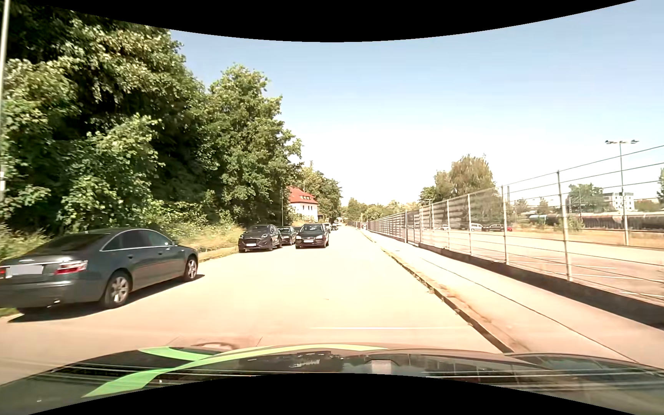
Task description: Follow the waypoints while adhering to traffic rules and regulations
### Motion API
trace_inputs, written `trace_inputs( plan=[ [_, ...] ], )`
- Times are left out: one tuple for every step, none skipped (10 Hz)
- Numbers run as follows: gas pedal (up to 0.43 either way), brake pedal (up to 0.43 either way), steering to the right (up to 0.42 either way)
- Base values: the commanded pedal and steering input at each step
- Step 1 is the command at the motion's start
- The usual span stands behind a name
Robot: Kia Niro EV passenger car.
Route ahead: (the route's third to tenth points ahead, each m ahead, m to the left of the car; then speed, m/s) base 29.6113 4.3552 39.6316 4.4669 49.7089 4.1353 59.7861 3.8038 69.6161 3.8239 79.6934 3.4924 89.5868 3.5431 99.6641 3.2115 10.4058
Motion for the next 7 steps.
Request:
trace_inputs(
  plan=[
    [0.067,0.0,0.004],
    [0.067,0.0,0.004],
    [0.067,0.0,0.004],
    [0.079,0.0,0.004],
    [0.079,0.0,0.004],
    [0.11,0.0,0.004],
    [0.11,0.0,0.002]
  ],
)
